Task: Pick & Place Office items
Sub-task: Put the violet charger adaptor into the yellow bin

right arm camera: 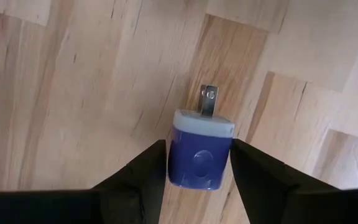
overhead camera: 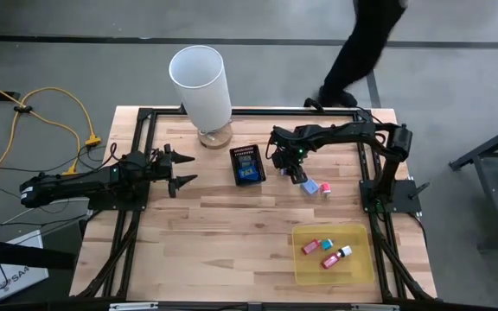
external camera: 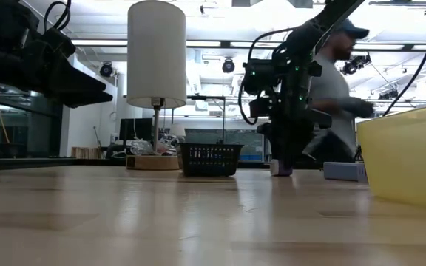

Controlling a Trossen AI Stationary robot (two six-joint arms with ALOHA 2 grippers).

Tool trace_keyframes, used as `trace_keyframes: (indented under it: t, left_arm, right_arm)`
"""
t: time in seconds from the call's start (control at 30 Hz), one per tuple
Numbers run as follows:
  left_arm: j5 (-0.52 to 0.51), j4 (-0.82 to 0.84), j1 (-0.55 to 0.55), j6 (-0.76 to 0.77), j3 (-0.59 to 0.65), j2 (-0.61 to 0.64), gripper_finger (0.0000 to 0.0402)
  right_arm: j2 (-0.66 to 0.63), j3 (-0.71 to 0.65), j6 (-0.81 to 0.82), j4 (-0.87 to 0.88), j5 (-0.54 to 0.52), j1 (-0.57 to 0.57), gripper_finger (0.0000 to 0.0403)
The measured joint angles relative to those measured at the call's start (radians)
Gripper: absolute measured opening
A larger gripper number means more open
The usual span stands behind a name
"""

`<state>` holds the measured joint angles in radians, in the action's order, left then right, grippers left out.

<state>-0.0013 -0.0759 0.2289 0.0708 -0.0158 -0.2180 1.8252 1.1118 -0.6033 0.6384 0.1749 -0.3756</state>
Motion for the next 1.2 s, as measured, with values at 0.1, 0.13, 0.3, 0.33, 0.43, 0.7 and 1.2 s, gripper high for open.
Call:
trace_keyframes:
  t: [0.1,0.13,0.3,0.33,0.43,0.7,1.2]
  left_arm:
    - [0.0,0.0,0.0,0.0,0.0,0.0,0.0308]
    - [0.0,0.0,0.0,0.0,0.0,0.0,0.0308]
    - [0.0,0.0,0.0,0.0,0.0,0.0,0.0308]
    - [0.0,0.0,0.0,0.0,0.0,0.0,0.0308]
    - [0.0,0.0,0.0,0.0,0.0,0.0,0.0308]
    - [0.0,0.0,0.0,0.0,0.0,0.0,0.0308]
    - [0.0,0.0,0.0,0.0,0.0,0.0,0.0308]
  right_arm:
    - [0.0,0.0,0.004,0.0,0.0,0.0,0.0163]
    - [0.0,0.0,0.004,0.0,0.0,0.0,0.0159]
    - [0.0,0.0,0.004,0.0,0.0,0.0,0.013]
    - [0.0,0.0,0.004,0.0,0.0,0.0,0.0125]
    - [-0.001,0.0,0.004,0.0,0.0,0.0,0.0119]
    - [-0.001,0.0,0.005,0.0,0.0,0.0,0.0122]
    - [-0.073,0.002,0.026,0.019,0.0,0.0,0.0114]
